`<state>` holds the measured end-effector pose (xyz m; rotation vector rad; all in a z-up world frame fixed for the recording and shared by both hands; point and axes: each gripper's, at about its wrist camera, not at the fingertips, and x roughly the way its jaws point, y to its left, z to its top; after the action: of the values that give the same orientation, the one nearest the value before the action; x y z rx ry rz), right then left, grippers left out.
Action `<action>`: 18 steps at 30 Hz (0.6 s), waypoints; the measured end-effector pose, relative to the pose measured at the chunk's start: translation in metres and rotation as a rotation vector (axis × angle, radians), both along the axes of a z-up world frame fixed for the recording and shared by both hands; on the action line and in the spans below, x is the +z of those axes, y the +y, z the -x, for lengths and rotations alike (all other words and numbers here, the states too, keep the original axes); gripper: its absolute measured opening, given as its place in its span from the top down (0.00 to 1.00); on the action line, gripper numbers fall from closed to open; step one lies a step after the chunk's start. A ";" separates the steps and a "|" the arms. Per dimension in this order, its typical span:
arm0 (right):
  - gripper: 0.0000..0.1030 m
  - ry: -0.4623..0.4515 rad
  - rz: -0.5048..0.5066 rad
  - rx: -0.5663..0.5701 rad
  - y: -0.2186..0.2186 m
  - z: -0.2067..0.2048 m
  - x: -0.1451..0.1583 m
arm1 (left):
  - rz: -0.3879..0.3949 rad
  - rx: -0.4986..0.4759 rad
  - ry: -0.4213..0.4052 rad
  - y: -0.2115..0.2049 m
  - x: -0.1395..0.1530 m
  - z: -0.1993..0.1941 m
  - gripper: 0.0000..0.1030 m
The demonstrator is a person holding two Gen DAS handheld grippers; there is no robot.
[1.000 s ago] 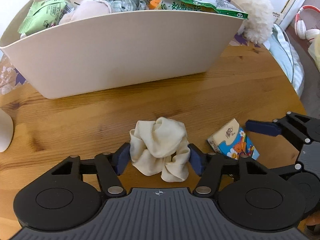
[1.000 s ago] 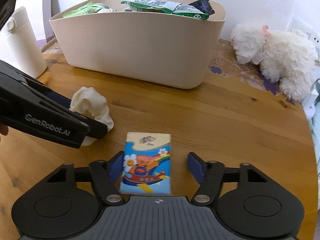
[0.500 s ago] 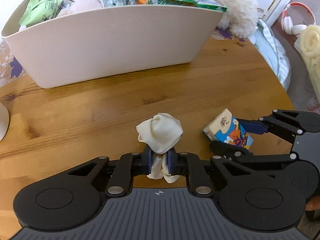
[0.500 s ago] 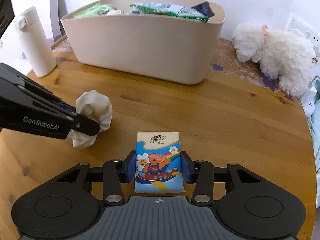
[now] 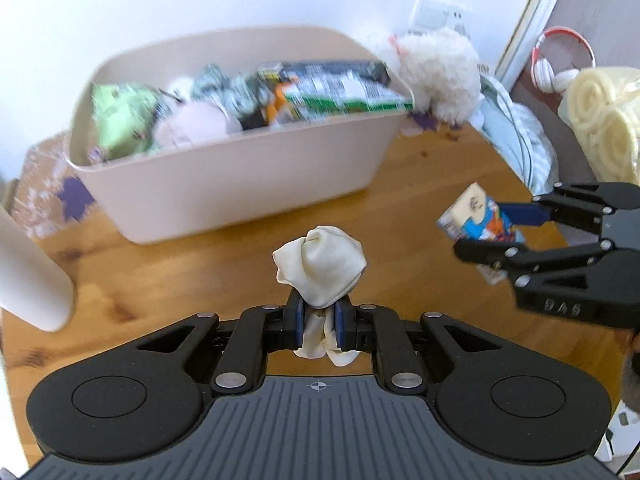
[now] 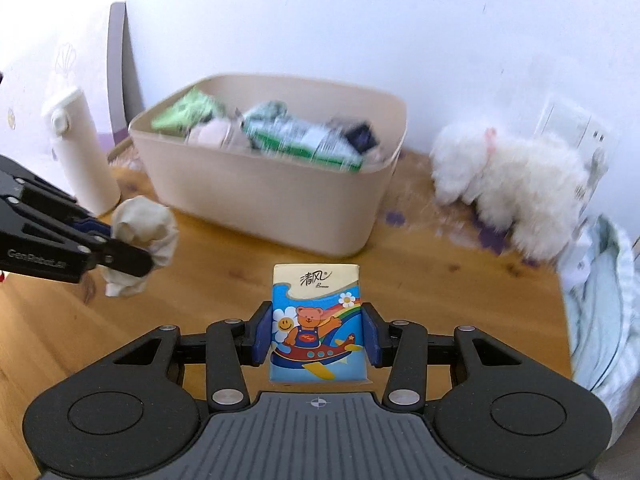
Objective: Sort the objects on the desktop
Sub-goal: 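Carry the white scrunchie with left tool over the basket while right tool carries the tissue pack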
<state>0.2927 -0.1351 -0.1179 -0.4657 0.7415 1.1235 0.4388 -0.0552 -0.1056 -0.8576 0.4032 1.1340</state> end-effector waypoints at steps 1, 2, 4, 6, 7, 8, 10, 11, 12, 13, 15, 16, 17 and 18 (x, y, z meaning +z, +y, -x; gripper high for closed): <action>0.59 -0.008 -0.011 -0.006 0.001 -0.004 0.005 | -0.008 0.008 -0.001 0.000 0.004 0.005 0.86; 0.59 -0.013 -0.022 -0.012 0.002 -0.006 0.010 | -0.015 0.011 0.000 0.000 0.008 0.007 0.86; 0.59 -0.013 -0.048 -0.025 0.005 -0.013 0.021 | -0.034 0.017 0.010 0.001 0.016 0.014 0.86; 0.59 -0.023 -0.072 -0.031 0.010 -0.018 0.031 | -0.062 0.024 0.024 0.001 0.027 0.021 0.86; 0.59 -0.031 -0.081 -0.031 0.012 -0.020 0.035 | -0.073 0.028 0.028 0.002 0.031 0.025 0.86; 0.59 -0.037 -0.089 -0.030 0.015 -0.021 0.039 | -0.084 0.032 0.034 0.003 0.035 0.029 0.86; 0.59 -0.050 -0.105 -0.028 0.022 -0.025 0.047 | -0.105 0.040 0.049 0.006 0.043 0.037 0.86; 0.59 -0.058 -0.111 -0.025 0.025 -0.027 0.050 | -0.113 0.045 0.055 0.009 0.047 0.041 0.86; 0.59 -0.065 -0.117 -0.024 0.029 -0.028 0.054 | -0.121 0.048 0.060 0.011 0.051 0.046 0.86; 0.59 -0.071 -0.121 -0.022 0.032 -0.029 0.057 | -0.129 0.051 0.066 0.013 0.054 0.049 0.86; 0.59 -0.084 -0.128 -0.017 0.039 -0.032 0.065 | -0.147 0.058 0.084 0.019 0.061 0.056 0.86; 0.59 -0.092 -0.131 -0.015 0.044 -0.033 0.068 | -0.156 0.061 0.091 0.021 0.065 0.059 0.86; 0.59 -0.099 -0.135 -0.014 0.049 -0.035 0.072 | -0.164 0.064 0.098 0.025 0.068 0.063 0.86; 0.59 -0.105 -0.138 -0.014 0.053 -0.037 0.075 | -0.172 0.070 0.104 0.029 0.072 0.067 0.86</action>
<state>0.3297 -0.0822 -0.0431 -0.3986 0.5709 1.1210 0.3716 -0.0260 -0.0336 -0.6679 0.3574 1.2626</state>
